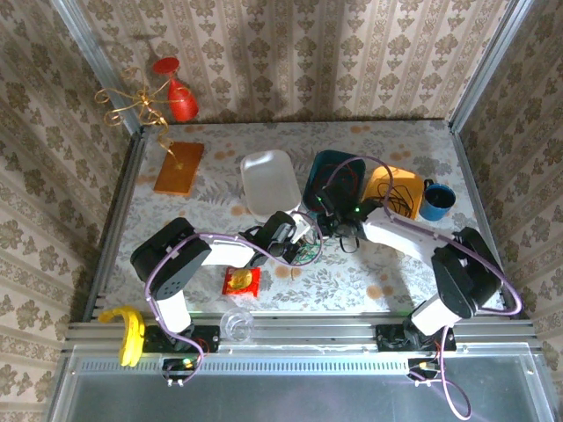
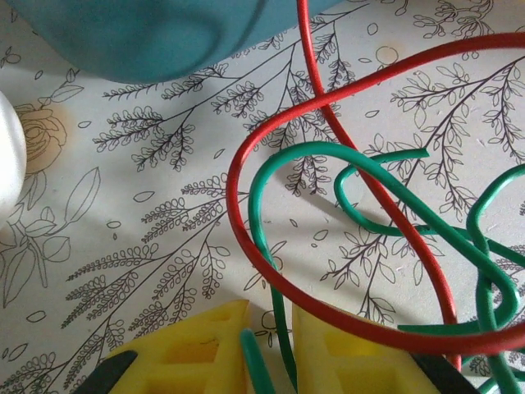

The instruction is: Untangle the cables

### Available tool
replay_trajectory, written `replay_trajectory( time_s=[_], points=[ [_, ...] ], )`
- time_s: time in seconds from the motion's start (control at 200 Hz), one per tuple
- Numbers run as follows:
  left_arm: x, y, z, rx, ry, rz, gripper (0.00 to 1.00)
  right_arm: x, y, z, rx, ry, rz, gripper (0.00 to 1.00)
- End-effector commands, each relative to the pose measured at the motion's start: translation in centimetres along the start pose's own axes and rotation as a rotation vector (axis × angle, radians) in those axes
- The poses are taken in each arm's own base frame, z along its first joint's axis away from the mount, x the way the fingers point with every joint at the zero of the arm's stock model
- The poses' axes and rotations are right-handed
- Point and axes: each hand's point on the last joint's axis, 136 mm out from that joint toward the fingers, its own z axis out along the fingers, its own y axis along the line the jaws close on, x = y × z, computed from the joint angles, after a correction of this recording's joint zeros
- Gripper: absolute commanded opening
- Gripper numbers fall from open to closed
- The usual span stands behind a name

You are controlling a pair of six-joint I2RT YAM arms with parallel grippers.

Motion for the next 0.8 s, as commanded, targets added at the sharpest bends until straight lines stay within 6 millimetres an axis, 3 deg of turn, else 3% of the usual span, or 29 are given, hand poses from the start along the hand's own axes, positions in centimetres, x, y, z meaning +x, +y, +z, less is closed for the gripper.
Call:
replay_trajectory(
  time_s=[0.0,0.13,0.24,0.465,0.555,0.675,0.795],
  points=[
    [3.6,-0.9,0.6,0.030,0.124,0.044,0.21,-1.5,2.6,-2.9,-0.159,-0.082,-0.046,0.00],
    [3.5,-0.9,0.6,0.031,0.123,0.044,0.21,-3.0,3.2,-5.9,-0.210,-0.168,-0.018,0.00],
    [3.7,-0.9,0.7,0.031,0.128,0.044,0.21,-5.4,1.8,-8.5,-0.156,-0.298,0.045,0.00],
    [3.6,-1.0,0.7,0.037,0.126,0.045,0.20,-11.0,-4.2,-16.6,0.000,-0.650,0.230,0.00],
    [3.7,-1.1,0.8,0.039,0.128,0.045,0.20,-12.8,-6.8,-19.5,-0.019,-0.767,0.367,0.00],
    [3.6,-1.1,0.8,0.040,0.129,0.046,0.20,-14.6,-8.7,-21.9,-0.123,-0.882,0.501,0.00],
    [3.7,-1.0,0.7,0.036,0.129,0.046,0.20,-16.0,-9.3,-22.4,-0.163,-0.886,0.512,0.00]
  ],
)
